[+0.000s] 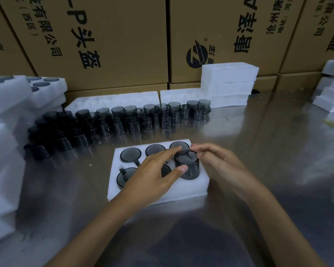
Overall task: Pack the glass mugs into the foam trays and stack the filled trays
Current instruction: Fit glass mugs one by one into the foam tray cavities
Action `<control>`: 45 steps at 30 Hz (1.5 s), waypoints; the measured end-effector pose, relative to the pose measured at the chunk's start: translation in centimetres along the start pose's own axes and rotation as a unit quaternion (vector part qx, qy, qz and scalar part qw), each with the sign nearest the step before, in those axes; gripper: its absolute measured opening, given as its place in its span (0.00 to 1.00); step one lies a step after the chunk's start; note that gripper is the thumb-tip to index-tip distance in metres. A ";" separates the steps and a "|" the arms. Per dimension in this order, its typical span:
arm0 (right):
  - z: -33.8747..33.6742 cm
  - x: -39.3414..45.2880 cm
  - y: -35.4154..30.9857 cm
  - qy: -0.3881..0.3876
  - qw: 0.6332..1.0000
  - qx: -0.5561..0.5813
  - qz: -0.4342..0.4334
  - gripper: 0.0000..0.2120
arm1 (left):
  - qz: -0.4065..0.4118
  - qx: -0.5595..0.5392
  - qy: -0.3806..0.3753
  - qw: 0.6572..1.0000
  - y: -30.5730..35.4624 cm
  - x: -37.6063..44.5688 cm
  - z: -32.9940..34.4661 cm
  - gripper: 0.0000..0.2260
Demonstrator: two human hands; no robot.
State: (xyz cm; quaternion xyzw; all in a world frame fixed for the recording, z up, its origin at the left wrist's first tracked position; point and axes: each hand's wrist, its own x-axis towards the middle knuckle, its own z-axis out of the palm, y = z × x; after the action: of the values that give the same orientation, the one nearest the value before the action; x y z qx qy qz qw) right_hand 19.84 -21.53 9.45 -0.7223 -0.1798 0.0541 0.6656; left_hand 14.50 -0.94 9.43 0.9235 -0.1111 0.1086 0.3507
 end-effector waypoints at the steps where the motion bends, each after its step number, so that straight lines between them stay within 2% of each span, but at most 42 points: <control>1: 0.0 0.0 0.2 0.001 1.000 -0.007 0.004 0.10 | 0.000 0.017 -0.003 1.000 0.1 0.0 0.1 0.27; 5: -0.3 -0.2 0.4 -0.014 0.999 -0.038 0.002 0.11 | -0.002 0.095 -0.027 0.995 -0.1 -0.3 0.3 0.28; 9: -0.2 -0.1 0.4 -0.019 0.999 -0.043 0.004 0.08 | 0.068 0.131 0.007 0.989 0.0 -0.5 0.6 0.27; 11: -0.3 -0.2 0.4 -0.020 0.998 -0.050 0.019 0.11 | 0.064 0.115 0.006 0.991 0.1 -0.4 0.6 0.25; 15: -0.1 -0.2 0.8 -0.039 0.996 -0.068 0.050 0.16 | 0.054 0.169 -0.021 0.984 -0.2 0.0 0.7 0.22; 19: 0.5 -0.1 1.1 -0.028 0.997 -0.027 0.066 0.21 | 0.034 0.173 -0.031 0.984 -0.2 0.1 0.8 0.22; 22: 0.9 -0.1 1.2 -0.023 0.996 -0.024 0.081 0.19 | 0.038 0.176 -0.027 0.983 -0.3 0.0 0.9 0.23; 25: 1.3 0.0 1.2 -0.038 0.992 -0.075 0.090 0.14 | 0.054 0.201 -0.018 0.978 -0.4 -0.3 1.0 0.22; 27: 1.6 0.0 1.2 -0.041 0.992 -0.084 0.080 0.14 | 0.051 0.190 -0.021 0.980 -0.3 -0.2 1.0 0.21; 29: 1.8 -0.1 1.3 -0.028 0.993 -0.084 0.075 0.14 | 0.010 0.081 -0.031 0.996 -0.1 0.0 0.4 0.19; 31: 2.0 -0.1 1.6 0.001 0.994 -0.084 0.070 0.15 | -0.049 -0.103 -0.015 0.993 0.0 0.4 -0.9 0.15; 32: 2.1 0.0 1.8 0.016 0.994 -0.085 0.065 0.15 | -0.064 -0.138 0.007 0.988 -0.2 0.5 -1.7 0.13; 35: 2.3 0.3 2.1 0.065 0.994 -0.080 0.047 0.16 | -0.073 -0.070 0.076 0.992 -2.0 1.1 -3.7 0.13; 38: 1.2 1.2 2.7 0.176 0.978 -0.104 0.049 0.13 | -0.114 -0.042 0.137 0.983 -4.9 1.6 -4.8 0.14; 40: -0.7 1.4 2.8 0.252 0.958 -0.114 0.071 0.12 | -0.167 -0.066 0.169 0.969 -6.8 1.6 -4.6 0.12; 42: -2.6 1.2 2.5 0.318 0.932 -0.144 0.094 0.11 | -0.209 -0.098 0.158 0.960 -7.9 1.5 -3.7 0.11; 44: -3.8 0.6 1.8 0.383 0.887 -0.239 0.098 0.13 | -0.218 -0.084 0.122 0.965 -8.6 1.3 -2.3 0.13; 45: -3.9 0.2 1.3 0.406 0.862 -0.294 0.072 0.15 | -0.212 -0.057 0.110 0.969 -8.8 1.1 -1.6 0.14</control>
State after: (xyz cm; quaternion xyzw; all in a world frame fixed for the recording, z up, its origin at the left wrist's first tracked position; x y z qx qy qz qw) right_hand 21.54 -25.20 8.66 -0.8537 0.1509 -0.2514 0.4303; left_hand 17.87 6.45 5.46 0.8869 0.1209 0.1261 0.4277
